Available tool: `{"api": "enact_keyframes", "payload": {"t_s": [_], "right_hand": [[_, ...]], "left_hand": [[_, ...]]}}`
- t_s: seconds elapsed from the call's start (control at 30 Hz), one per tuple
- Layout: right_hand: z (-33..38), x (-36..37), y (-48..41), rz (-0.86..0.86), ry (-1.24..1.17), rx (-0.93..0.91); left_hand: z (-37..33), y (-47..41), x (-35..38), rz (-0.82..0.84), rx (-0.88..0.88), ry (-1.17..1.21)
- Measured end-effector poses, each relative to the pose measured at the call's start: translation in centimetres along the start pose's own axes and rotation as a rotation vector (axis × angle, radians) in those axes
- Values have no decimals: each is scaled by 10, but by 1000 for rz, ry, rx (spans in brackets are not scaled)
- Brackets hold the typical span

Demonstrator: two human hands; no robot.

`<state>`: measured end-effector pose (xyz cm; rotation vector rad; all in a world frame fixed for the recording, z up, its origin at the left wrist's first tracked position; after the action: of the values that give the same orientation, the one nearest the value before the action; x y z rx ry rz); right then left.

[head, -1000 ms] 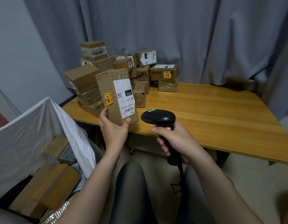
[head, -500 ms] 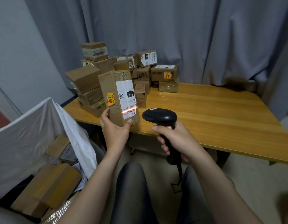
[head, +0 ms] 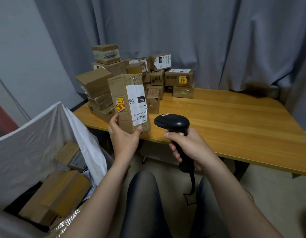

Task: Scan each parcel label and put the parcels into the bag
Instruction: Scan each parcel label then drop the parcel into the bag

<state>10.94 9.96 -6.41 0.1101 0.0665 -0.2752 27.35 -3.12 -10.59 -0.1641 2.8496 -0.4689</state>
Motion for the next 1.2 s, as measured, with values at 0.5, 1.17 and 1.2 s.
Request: {"api": "enact_keyframes", "payload": {"t_s": [0.5,1.17,1.2], "right_hand": [[10,73,-77,61,62,10],[-16,106,-119,78,91,113],[-16,107,-120,80,93,115]], "left_hand": [[0,-29,-171,-414,3,-475],[163,-48,-146,132,-316,-815],[170,-48,-146,178,-331,-818]]}}
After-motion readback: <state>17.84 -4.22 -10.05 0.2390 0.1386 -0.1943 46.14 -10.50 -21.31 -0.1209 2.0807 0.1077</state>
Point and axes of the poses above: each hand's wrist, its own y-axis away from the middle knuckle, its own x-axis out of the palm, z = x × y, the point moved 1 cm from there along -y, towards the middle knuckle, and after that the axes turned 2 degrees about y, right-handed, at the moved point
